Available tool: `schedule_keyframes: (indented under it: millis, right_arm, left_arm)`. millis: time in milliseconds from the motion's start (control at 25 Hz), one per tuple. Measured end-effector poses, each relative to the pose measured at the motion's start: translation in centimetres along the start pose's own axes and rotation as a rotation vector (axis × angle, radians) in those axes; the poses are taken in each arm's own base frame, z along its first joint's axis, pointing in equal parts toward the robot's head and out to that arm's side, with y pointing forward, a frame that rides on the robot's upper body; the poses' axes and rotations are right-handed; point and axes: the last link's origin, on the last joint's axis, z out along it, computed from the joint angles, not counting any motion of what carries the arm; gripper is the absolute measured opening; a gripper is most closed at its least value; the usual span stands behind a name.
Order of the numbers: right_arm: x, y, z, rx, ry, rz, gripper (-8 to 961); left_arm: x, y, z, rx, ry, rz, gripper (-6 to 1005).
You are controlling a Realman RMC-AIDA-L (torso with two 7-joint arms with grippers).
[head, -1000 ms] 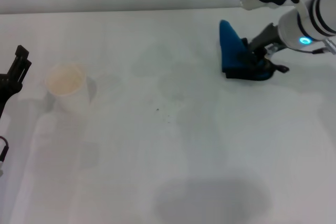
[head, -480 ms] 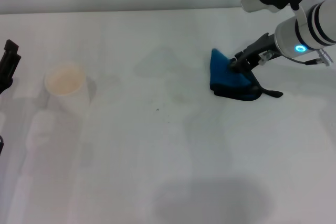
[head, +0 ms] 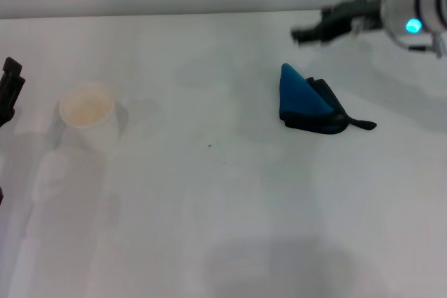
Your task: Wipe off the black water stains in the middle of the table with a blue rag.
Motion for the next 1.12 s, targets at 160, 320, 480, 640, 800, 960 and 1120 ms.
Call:
schedule_keyframes:
  millis: [160, 320, 480, 640, 800, 960, 1120]
  right_arm:
    - [-1.2, -2.5, -2.7, -0.016, -0.277, 0.186, 730]
    - [0.2, -5.3, -5.3, -0.115, -0.584, 0.454, 808]
    - [3.9, -7.8, -7.8, -0.113, -0.871, 0.612, 865]
    - [8.7, -9.2, -8.3, 0.090, -0.925, 0.560, 875]
    - [12.5, -8.9, -7.1, 0.290, -0.837, 0.374, 872]
    - [14.8, -8.3, -5.7, 0.406, -0.739, 0.282, 872]
    - [15.9, -7.9, -4.7, 0.456, -0.658, 0.235, 872]
  left_arm:
    - [-0.1, -0.1, -0.2, 0.004, -0.004, 0.000, 876]
    - [-0.1, -0.3, -0.5, 0.012, -0.004, 0.000, 877]
    - [-0.2, -0.5, -0.7, 0.020, -0.006, 0.000, 876]
    - [-0.2, -0.6, -0.7, 0.023, -0.010, 0.003, 876]
    - [-0.2, -0.8, -0.8, 0.028, -0.013, 0.012, 876]
    - [-0.2, -0.8, -0.7, 0.029, -0.015, 0.013, 876]
    - [-0.2, -0.8, -0.6, 0.027, -0.017, 0.014, 877]
